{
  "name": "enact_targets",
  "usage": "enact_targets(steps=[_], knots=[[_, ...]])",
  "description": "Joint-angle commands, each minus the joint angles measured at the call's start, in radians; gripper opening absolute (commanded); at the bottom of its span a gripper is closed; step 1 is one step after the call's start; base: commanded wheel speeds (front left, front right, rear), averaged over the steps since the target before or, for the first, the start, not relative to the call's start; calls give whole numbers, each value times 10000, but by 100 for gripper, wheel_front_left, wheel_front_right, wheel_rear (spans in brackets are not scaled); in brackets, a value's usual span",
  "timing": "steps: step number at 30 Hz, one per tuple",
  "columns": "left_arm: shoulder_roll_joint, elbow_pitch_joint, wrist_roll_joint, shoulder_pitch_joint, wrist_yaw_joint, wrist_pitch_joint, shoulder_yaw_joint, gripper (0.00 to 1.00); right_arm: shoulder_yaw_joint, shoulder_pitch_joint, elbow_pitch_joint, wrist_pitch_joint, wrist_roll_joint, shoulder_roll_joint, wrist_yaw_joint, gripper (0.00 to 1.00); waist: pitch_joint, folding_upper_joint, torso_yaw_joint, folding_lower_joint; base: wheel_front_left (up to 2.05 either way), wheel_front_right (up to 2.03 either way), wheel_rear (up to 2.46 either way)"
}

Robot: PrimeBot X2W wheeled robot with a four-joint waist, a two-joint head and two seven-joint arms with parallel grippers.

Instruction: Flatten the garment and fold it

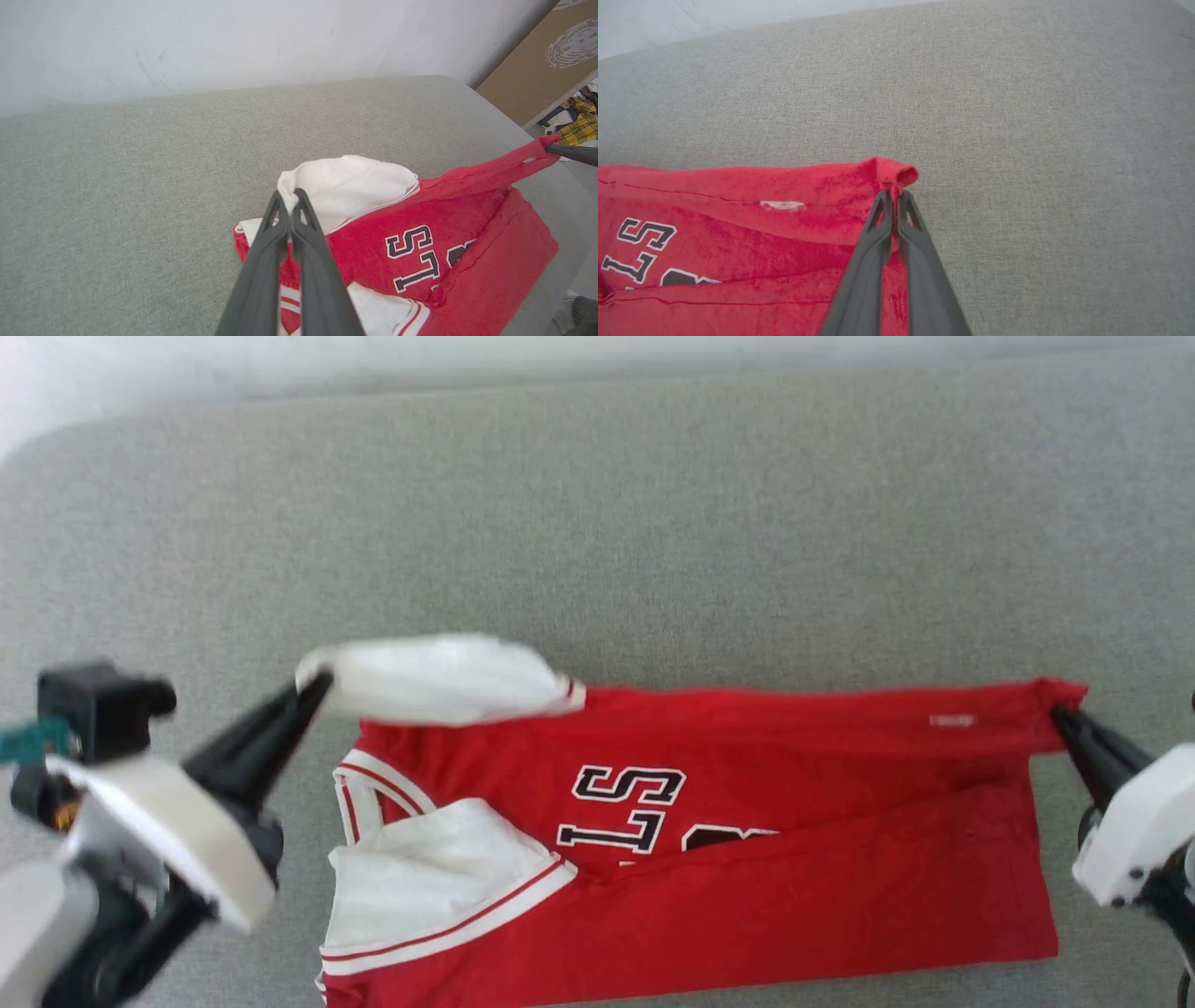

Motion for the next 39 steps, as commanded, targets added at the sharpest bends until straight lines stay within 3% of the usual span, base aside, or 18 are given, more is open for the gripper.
enact_targets(steps=[1, 11, 17, 27, 28, 29, 30, 32, 35, 39], knots=[[142, -146, -181, 415, 124, -62, 59, 0, -44, 225, -48, -83, 91, 49, -7, 0, -273, -1, -4, 3, 0, 0, 0], [319, -363, -1052, 2715, 556, -193, -347, 0, -3, 1393, 290, 90, 499, 51, -7, 0, -541, -1, 93, 3, 0, 0, 0], [-342, 551, -1379, 2917, 355, 66, -887, 0, 294, 1502, 844, 93, 271, -21, -7, 0, -522, -1, 154, 3, 0, 0, 0], [-1584, 2442, -1212, 1852, 24, 33, -1198, 0, 606, 961, 2042, -195, 33, 7, -7, 0, -452, -1, 223, 3, 0, 0, 0], [-1656, 2543, -1183, 1771, -1, 5, -1208, 9, 572, 911, 2132, -261, 35, 30, -7, 0, -453, -1, 221, 3, 0, 0, 0], [-1734, 2603, -1194, 1713, -18, -46, -1187, 29, 508, 868, 2197, -362, 33, 67, -7, 38, -454, -1, 222, 3, 0, 0, 0], [-1798, 2634, -1232, 1679, -40, -94, -1155, 45, 453, 839, 2247, -427, 21, 84, -7, 100, -460, -1, 225, 3, 0, 0, 0], [-1830, 2637, -1248, 1664, -56, -173, -1113, 56, 373, 816, 2237, -496, 74, 106, -7, 100, -484, -1, 226, 3, 0, 0, 0], [-1833, 2492, -1257, 1773, 22, -458, -962, 100, 226, 862, 1944, -579, 217, 111, -7, 100, -545, -1, 226, 3, 0, 0, 0], [-1814, 2203, -1191, 1985, 215, -878, -776, 100, -12, 1011, 1446, -681, 362, 203, -7, 100, -621, -1, 242, 3, 0, 0, 0]])
